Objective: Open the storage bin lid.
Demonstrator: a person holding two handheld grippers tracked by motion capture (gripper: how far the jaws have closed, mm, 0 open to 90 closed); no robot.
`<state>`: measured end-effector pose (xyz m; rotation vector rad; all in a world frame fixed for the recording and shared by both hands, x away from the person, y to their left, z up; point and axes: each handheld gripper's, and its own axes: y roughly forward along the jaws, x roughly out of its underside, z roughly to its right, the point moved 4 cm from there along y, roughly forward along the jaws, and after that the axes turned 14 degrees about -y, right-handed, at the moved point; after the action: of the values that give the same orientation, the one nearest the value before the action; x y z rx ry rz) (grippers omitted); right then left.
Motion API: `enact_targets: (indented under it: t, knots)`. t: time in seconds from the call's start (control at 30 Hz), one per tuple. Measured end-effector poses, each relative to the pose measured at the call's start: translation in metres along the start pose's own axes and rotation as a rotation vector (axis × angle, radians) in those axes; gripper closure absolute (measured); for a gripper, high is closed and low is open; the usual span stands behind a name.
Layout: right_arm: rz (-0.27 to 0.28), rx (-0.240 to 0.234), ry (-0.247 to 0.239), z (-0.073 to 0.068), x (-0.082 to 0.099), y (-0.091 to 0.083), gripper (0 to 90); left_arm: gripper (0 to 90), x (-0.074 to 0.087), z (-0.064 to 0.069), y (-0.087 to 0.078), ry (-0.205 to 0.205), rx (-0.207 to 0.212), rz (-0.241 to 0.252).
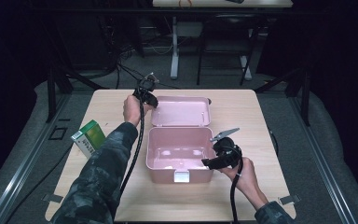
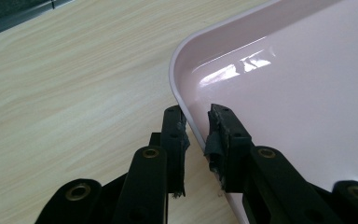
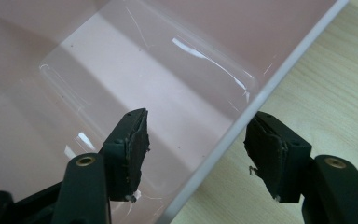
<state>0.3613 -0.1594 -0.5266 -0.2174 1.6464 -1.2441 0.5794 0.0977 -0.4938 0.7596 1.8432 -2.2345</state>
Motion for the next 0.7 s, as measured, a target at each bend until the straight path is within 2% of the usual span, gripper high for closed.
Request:
enact_targets:
  t: [0.23,0.43,0.57,0.7]
  knots:
    - [-0.001,0.004,0.004,0.000,0.000,0.001,38.8,75.9,0.002,0.000,0.008,-0.011,-0.005,-0.025]
    - [-0.002,0.003,0.014,0.000,0.000,0.001,38.8,73.8,0.003,-0.002,0.012,-0.015,0.010,-0.034]
    - [-0.004,0.013,0.022,-0.001,-0.001,0.001,39.2,62.2,0.003,-0.002,0.011,-0.020,0.043,-0.038]
    - [-0.003,0.016,0.041,-0.001,-0.001,0.001,39.9,44.0,0.004,-0.004,0.007,-0.027,0.059,-0.038]
